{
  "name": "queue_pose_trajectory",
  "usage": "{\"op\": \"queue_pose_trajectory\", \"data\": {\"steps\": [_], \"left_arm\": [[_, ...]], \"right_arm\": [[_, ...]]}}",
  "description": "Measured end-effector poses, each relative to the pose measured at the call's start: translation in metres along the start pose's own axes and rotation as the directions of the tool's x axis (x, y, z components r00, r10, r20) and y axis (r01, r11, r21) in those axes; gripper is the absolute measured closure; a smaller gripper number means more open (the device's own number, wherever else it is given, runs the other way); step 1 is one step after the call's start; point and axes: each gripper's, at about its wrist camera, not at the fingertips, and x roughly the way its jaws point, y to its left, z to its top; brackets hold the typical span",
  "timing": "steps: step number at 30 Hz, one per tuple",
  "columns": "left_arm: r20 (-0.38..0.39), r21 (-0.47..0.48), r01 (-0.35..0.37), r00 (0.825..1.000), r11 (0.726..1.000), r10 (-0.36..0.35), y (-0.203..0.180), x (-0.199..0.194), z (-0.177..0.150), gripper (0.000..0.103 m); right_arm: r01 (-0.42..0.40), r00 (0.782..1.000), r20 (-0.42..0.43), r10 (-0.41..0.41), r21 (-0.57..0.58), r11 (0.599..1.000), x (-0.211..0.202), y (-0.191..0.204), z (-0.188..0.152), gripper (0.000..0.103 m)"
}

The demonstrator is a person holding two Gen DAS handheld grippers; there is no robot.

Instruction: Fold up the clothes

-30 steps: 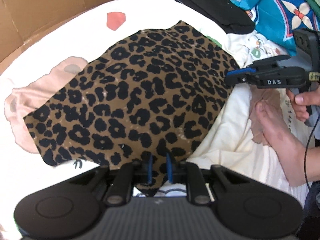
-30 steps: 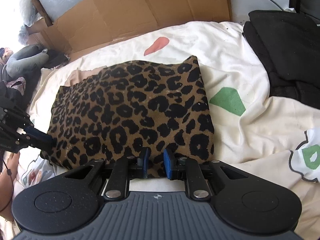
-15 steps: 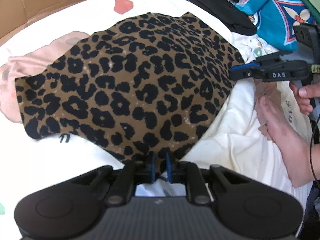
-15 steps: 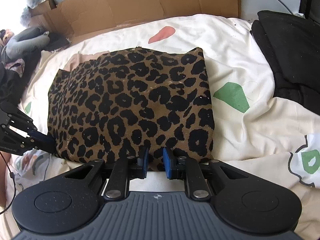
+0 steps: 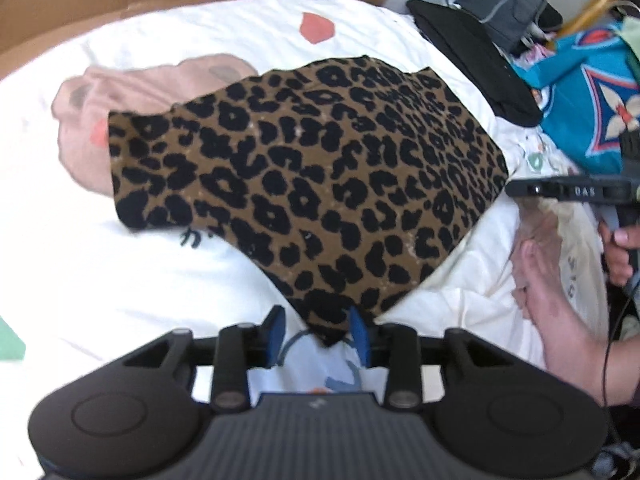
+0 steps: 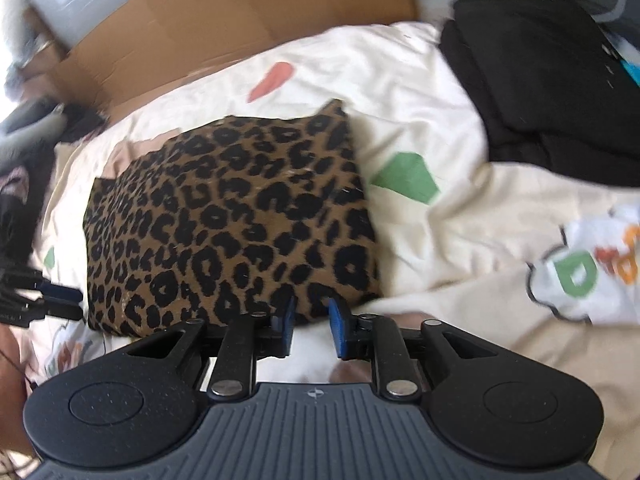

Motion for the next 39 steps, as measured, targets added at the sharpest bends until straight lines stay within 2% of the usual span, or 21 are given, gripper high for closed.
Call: {"op": "queue_pose_trajectory", "data": {"steps": [1,5,9,14,18,20,24,25,28,32,39], "left_arm": [[-0.004,-0.006,0.006,1.000,1.000,-0.006,0.000,0.001,-0.001,0.063],[-0.026,-0.019,0.016,1.000,1.000,-0.016,-0.004,0.008,-0.004,0.062],[-0.029,-0.071,0.037,0.999,0.997,-0.039,-0.001,0.013,-0.003,0.062],[-0.036,-0.125,0.040,0.998,0.991,-0.045,0.004,0.018,0.000,0.061],[-0.043,-0.144,0.042,0.998,0.989,-0.049,0.006,0.024,-0.001,0.061],[-0.044,-0.142,0.040,0.998,0.989,-0.046,0.005,0.026,-0.001,0.060],[-0.043,-0.140,0.040,0.998,0.989,-0.046,0.004,0.027,-0.002,0.060],[-0.042,-0.141,0.042,0.998,0.989,-0.048,0.005,0.027,-0.002,0.060],[-0.040,-0.154,0.050,0.998,0.987,-0.056,0.006,0.026,-0.004,0.061],[-0.022,-0.199,0.087,0.995,0.976,-0.093,0.011,0.026,-0.007,0.061],[-0.007,-0.229,0.118,0.992,0.966,-0.123,0.013,0.029,-0.010,0.058]], "right_arm": [[-0.001,1.000,0.000,0.001,0.020,1.000,-0.001,-0.003,-0.001,0.070],[-0.008,1.000,0.003,0.008,0.117,0.993,-0.001,-0.018,-0.006,0.069],[-0.064,0.997,0.044,0.056,0.211,0.975,0.001,-0.032,-0.007,0.069],[-0.126,0.992,0.040,0.120,0.325,0.937,0.018,-0.048,-0.007,0.066],[-0.194,0.980,0.046,0.193,0.419,0.887,0.028,-0.061,-0.012,0.061],[-0.217,0.975,0.054,0.216,0.438,0.872,0.031,-0.065,-0.012,0.061],[-0.224,0.974,0.064,0.218,0.439,0.870,0.032,-0.063,-0.011,0.062],[-0.224,0.974,0.064,0.218,0.434,0.873,0.030,-0.061,-0.012,0.070],[-0.250,0.967,0.077,0.242,0.449,0.857,0.023,-0.062,-0.009,0.081],[-0.282,0.959,0.108,0.262,0.445,0.850,0.017,-0.062,-0.007,0.079],[-0.301,0.949,0.055,0.309,0.445,0.843,0.041,-0.052,-0.013,0.077]]}}
